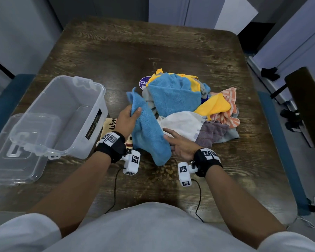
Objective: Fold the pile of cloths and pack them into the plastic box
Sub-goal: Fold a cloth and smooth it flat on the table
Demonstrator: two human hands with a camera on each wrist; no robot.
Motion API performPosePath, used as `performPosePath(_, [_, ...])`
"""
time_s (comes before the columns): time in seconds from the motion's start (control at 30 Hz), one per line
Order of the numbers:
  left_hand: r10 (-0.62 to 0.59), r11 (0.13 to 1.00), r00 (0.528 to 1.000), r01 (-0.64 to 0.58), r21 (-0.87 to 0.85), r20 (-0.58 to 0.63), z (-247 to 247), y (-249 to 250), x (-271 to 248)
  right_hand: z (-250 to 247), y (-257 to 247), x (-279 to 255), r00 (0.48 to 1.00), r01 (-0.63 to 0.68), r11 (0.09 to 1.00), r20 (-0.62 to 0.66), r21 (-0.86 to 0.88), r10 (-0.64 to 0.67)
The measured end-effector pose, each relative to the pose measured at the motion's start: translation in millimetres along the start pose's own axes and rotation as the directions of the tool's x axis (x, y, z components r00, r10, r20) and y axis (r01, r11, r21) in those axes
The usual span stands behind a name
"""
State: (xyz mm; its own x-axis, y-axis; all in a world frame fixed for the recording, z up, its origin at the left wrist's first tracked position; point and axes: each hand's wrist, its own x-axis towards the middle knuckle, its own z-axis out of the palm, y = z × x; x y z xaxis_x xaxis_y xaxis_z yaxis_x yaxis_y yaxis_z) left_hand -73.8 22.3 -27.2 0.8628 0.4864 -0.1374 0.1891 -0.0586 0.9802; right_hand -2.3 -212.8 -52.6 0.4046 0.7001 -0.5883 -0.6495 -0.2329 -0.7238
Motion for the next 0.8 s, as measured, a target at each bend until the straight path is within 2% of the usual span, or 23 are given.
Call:
performPosePath(0.03, [-0.007,1.0,0.998,0.006,0.002,0.057,0,1,0,1,0,2,1.0,0.015,1.0,-0.006,-0.023,-0.015])
performPosePath(0.1, [-0.023,0.998,0.974,0.009,0.065,0.227,-2,-1,3,2,-2,4,0.989,0.125,0.991,-0.068,-0.048,-0.129])
performPosePath(0.17, [-0.136,0.985,0.923,0.087,0.149,0.36,-8,-10,2,1,-6,5,0.961,0.24,0.967,-0.123,-0.085,-0.249])
performPosePath(0.2, [-0.21,0.969,0.9,0.139,0.205,0.383,-11,-15,0,0,-9,6,0.949,0.269,0.957,-0.14,-0.104,-0.282])
performPosePath(0.27, [-0.294,0.938,0.883,0.193,0.288,0.365,-15,-22,-6,-3,-16,6,0.93,0.295,0.941,-0.175,-0.168,-0.323])
performPosePath(0.3, [-0.288,0.935,0.895,0.187,0.3,0.339,-15,-23,-9,-4,-19,5,0.916,0.3,0.928,-0.205,-0.222,-0.345])
performPosePath(0.37, [-0.223,0.963,0.926,0.159,0.22,0.305,-13,-19,-13,-6,-23,4,0.873,0.297,0.889,-0.277,-0.348,-0.401])
performPosePath(0.43, [-0.157,0.987,0.936,0.136,0.088,0.314,-13,-17,-11,-7,-25,3,0.832,0.293,0.844,-0.315,-0.449,-0.456])
performPosePath(0.5, [-0.121,0.992,0.949,0.108,0.059,0.29,-13,-12,-8,-7,-29,1,0.81,0.314,0.836,-0.332,-0.451,-0.483])
performPosePath(0.63, [-0.11,0.994,0.968,0.106,0.028,0.227,-17,1,-2,-10,-43,-7,0.8,0.379,0.859,-0.344,-0.343,-0.491])
performPosePath(0.7, [-0.099,0.995,0.967,0.093,0.036,0.234,-19,6,1,-13,-48,-11,0.766,0.401,0.83,-0.355,-0.386,-0.536])
performPosePath(0.8, [-0.07,0.995,0.975,0.053,0.082,0.213,-17,11,5,-13,-56,-11,0.685,0.426,0.754,-0.366,-0.5,-0.629])
